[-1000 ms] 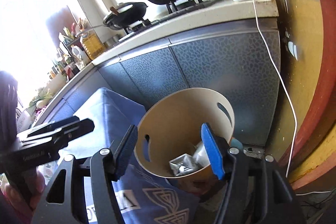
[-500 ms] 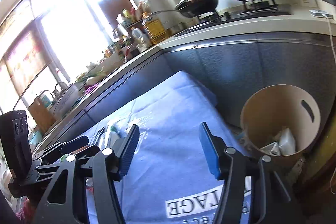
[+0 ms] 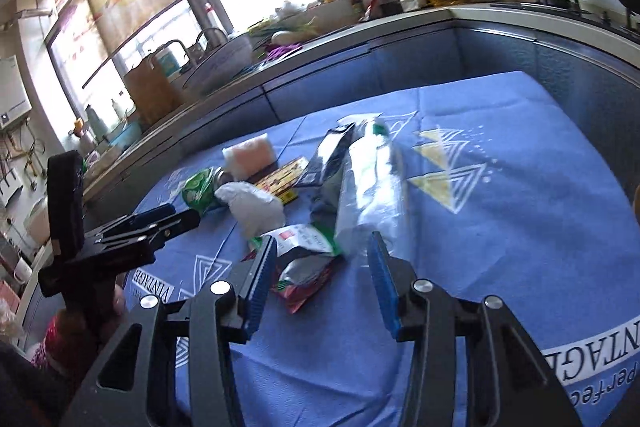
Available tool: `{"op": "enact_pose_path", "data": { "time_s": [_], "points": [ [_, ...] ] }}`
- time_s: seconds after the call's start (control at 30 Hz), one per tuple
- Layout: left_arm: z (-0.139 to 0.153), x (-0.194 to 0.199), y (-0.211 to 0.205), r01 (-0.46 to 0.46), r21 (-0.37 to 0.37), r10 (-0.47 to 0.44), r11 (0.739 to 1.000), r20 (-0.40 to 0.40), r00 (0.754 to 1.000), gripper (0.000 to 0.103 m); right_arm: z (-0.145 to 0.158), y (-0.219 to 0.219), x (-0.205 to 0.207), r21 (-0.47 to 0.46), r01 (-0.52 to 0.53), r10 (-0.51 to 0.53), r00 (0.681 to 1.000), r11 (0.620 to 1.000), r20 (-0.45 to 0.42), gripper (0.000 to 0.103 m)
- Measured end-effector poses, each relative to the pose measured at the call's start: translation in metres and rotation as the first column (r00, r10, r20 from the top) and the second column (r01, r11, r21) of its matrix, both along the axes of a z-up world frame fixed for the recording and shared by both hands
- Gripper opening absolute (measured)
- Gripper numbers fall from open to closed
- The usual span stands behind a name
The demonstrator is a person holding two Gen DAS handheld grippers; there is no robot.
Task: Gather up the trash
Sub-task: 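Move both open tools back over the table, then grasp the white crumpled tissue with the left tool while the right tool grasps the green-white snack bag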
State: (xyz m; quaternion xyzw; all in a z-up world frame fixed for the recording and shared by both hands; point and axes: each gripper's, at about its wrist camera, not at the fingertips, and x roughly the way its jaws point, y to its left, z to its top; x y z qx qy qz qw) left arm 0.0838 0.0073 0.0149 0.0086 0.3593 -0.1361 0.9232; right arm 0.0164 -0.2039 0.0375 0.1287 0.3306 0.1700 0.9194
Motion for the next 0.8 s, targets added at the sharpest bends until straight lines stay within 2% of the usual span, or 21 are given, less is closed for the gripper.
{"op": "enact_pose_path", "data": {
  "time_s": [0.1, 0.17, 0.33, 0.47, 0.57, 0.6, 0.63, 0.67, 0.7, 0.8],
  "points": [
    [-0.011, 0.009, 0.026, -0.043, -0.026, 0.042, 0.999, -0.024, 0.999, 0.075, -0.008, 0.028, 0.006, -0.043, -0.052, 0.051, 0.998, 0.998, -0.030, 0.048],
    [-0.014, 0.014, 0.027, -0.039, -0.028, 0.039, 0.999, -0.021, 0.999, 0.075, -0.015, 0.043, 0.008, -0.103, -0.082, 0.077, 0.996, 0.991, -0.050, 0.048],
    [-0.023, 0.035, 0.018, 0.003, -0.010, -0.004, 1.000, -0.017, 1.000, 0.075, -0.025, 0.076, 0.014, -0.258, -0.140, 0.131, 0.990, 0.956, -0.054, 0.049],
    [-0.029, 0.051, 0.003, 0.058, 0.016, -0.059, 0.998, 0.010, 0.998, 0.074, -0.032, 0.094, 0.028, -0.376, -0.160, 0.153, 0.987, 0.913, -0.049, 0.049],
    [-0.032, 0.061, -0.008, 0.114, 0.015, -0.114, 0.993, -0.011, 0.993, 0.046, -0.039, 0.102, 0.040, -0.409, -0.184, 0.170, 0.983, 0.894, -0.070, 0.049],
    [-0.033, 0.063, -0.011, 0.135, 0.010, -0.135, 0.991, -0.017, 0.991, 0.030, -0.042, 0.104, 0.043, -0.416, -0.195, 0.182, 0.981, 0.888, -0.072, 0.049],
    [-0.034, 0.065, -0.015, 0.152, 0.013, -0.152, 0.988, -0.021, 0.988, 0.015, -0.044, 0.106, 0.046, -0.426, -0.206, 0.193, 0.978, 0.881, -0.074, 0.041],
    [-0.035, 0.066, -0.018, 0.165, 0.020, -0.164, 0.986, -0.027, 0.986, 0.009, -0.046, 0.108, 0.047, -0.434, -0.214, 0.203, 0.976, 0.875, -0.072, 0.026],
    [-0.036, 0.067, -0.020, 0.173, 0.020, -0.172, 0.985, -0.038, 0.984, 0.004, -0.047, 0.110, 0.048, -0.436, -0.217, 0.205, 0.976, 0.874, -0.074, 0.003],
    [-0.031, 0.063, -0.019, 0.182, 0.001, -0.182, 0.983, -0.031, 0.983, 0.003, -0.039, 0.105, 0.044, -0.400, -0.193, 0.198, 0.980, 0.896, -0.031, 0.000]
  ]
}}
